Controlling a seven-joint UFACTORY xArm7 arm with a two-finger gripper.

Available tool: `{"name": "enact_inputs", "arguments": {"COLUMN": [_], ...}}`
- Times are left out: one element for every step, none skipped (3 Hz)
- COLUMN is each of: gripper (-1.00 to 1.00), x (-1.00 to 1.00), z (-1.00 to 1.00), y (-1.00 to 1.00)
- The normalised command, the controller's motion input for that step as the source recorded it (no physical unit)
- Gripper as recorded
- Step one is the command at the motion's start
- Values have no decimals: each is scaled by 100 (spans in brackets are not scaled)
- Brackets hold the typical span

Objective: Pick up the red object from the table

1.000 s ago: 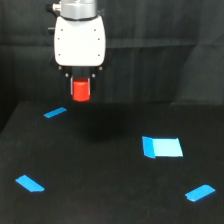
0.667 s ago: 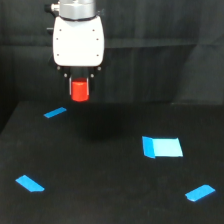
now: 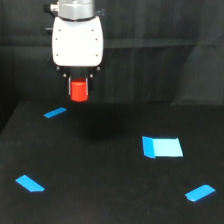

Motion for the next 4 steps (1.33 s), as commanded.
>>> {"name": "enact_inputs", "arguments": {"gripper": [-100,-100,-100,-99], "x": [-5,-5,-3,5], "z": [-4,0,-3,2], "y": [8,1,-4,2]}}
